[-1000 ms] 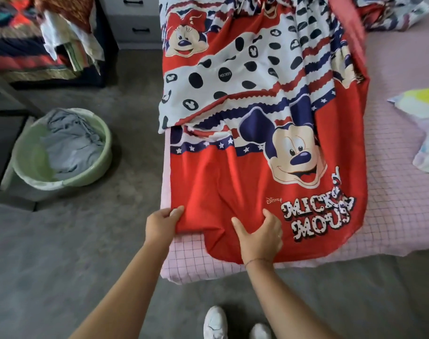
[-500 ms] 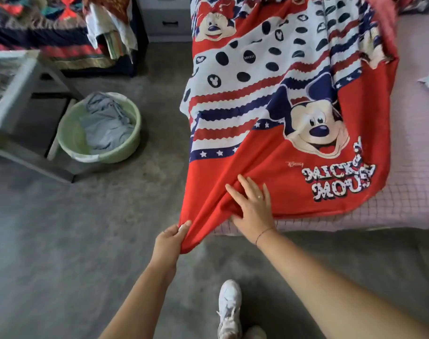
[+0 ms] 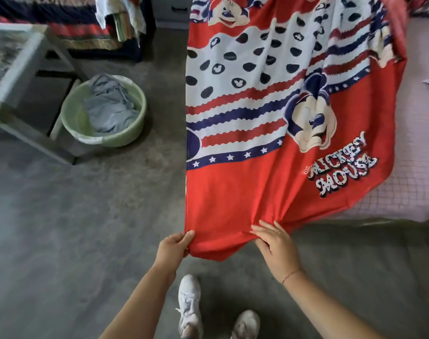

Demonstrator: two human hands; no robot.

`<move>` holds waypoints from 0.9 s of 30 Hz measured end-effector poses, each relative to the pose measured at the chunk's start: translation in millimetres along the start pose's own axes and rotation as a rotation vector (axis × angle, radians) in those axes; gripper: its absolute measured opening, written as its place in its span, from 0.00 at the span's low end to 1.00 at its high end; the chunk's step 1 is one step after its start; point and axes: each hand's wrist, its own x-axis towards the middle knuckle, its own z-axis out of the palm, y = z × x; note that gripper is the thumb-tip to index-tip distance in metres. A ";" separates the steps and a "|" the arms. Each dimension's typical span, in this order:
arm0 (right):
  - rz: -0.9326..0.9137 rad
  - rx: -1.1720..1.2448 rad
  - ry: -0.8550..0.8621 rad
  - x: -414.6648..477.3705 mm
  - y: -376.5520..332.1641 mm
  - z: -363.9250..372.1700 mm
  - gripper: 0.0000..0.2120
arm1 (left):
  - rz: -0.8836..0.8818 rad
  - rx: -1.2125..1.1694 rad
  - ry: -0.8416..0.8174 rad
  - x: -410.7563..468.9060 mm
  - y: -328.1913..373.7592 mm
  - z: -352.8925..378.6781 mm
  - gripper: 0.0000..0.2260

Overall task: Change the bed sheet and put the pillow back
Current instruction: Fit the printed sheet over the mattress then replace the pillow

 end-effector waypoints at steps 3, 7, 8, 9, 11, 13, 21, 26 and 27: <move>0.014 -0.073 -0.095 -4.5 3.9 6.2 0.20 | -0.030 0.103 -0.054 17.7 0.8 -7.3 0.11; 0.156 -0.050 -0.033 -0.7 -3.8 7.9 0.25 | -0.031 0.164 -0.095 33.5 22.7 -12.1 0.07; 0.229 -0.006 0.025 5.5 -9.5 7.4 0.24 | -0.021 0.165 -0.095 39.1 32.1 -14.1 0.09; 0.327 0.064 0.095 14.3 -14.1 5.4 0.24 | -0.007 0.165 -0.095 44.4 42.8 -16.2 0.11; 0.603 0.230 0.253 37.6 -17.3 -3.1 0.22 | 0.022 0.187 -0.109 54.9 66.7 -18.1 0.12; 0.898 0.344 0.406 59.4 -7.1 -19.7 0.25 | 0.051 0.213 -0.132 64.3 91.9 -17.6 0.11; 1.533 0.392 0.697 98.1 76.9 -101.9 0.41 | 0.206 0.344 -0.157 107.8 187.5 19.8 0.12; 1.455 0.514 0.762 122.7 113.4 -122.5 0.45 | 0.108 0.285 -0.129 125.1 190.2 53.1 0.12; 1.475 0.506 0.758 124.9 117.6 -123.5 0.46 | 0.069 0.259 -0.129 127.9 184.7 56.3 0.14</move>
